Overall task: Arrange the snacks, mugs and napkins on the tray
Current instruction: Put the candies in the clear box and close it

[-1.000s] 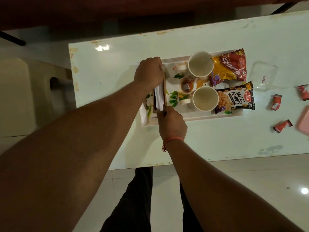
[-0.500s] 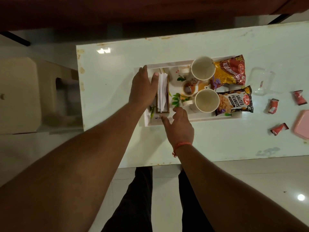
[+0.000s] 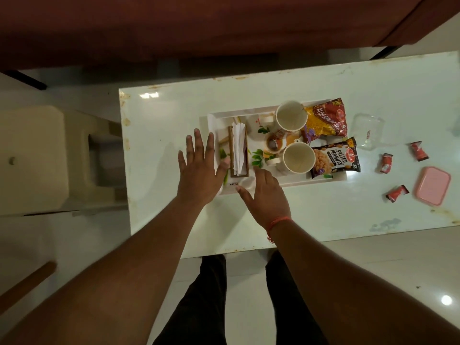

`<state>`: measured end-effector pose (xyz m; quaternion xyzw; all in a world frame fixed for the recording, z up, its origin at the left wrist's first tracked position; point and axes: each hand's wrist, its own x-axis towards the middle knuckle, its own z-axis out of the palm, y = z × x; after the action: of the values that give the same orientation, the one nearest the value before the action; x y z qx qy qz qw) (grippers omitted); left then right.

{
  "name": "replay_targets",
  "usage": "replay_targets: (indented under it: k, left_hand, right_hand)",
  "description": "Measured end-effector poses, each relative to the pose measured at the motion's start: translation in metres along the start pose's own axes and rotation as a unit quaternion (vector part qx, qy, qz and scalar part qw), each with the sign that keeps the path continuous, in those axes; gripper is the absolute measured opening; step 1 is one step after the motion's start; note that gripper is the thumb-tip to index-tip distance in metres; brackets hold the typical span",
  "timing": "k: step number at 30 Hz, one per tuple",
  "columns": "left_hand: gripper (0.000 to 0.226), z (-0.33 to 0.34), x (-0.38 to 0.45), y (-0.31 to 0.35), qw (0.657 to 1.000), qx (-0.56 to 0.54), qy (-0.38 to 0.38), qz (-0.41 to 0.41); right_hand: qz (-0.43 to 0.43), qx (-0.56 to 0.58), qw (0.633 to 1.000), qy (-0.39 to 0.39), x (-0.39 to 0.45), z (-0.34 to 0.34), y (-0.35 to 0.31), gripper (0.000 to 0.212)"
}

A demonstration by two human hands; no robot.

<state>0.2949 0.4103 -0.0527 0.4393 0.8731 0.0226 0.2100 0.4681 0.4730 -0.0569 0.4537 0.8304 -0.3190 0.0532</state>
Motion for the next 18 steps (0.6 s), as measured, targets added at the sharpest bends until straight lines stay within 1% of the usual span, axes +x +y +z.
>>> replay_targets:
  k: [3, 6, 10, 13, 15, 18]
  left_hand:
    - [0.080, -0.006, -0.008, 0.002, 0.999, 0.023, 0.005, 0.039]
    - [0.081, -0.013, -0.010, 0.016, 0.997, 0.040, 0.014, 0.069]
    - [0.076, -0.019, -0.007, 0.049, 0.992, 0.061, 0.044, 0.105]
    - [0.074, -0.019, 0.011, 0.093, 0.986, 0.083, 0.062, 0.128]
    - [0.072, -0.022, 0.029, 0.128, 0.985, 0.079, 0.083, 0.131]
    - [0.070, -0.024, 0.053, 0.199, 0.977, 0.069, 0.110, 0.169]
  right_hand:
    - [-0.053, -0.051, 0.997, 0.020, 0.002, -0.020, 0.009, 0.065]
    - [-0.081, -0.100, 0.989, 0.069, 0.004, -0.043, 0.026, 0.056]
    - [-0.098, -0.100, 0.983, 0.117, 0.016, -0.077, 0.067, 0.048]
    - [-0.115, -0.071, 0.979, 0.156, 0.028, -0.110, 0.104, 0.041]
    - [-0.124, -0.073, 0.974, 0.173, 0.033, -0.132, 0.128, 0.040]
    - [-0.108, -0.098, 0.976, 0.165, 0.038, -0.165, 0.179, 0.041]
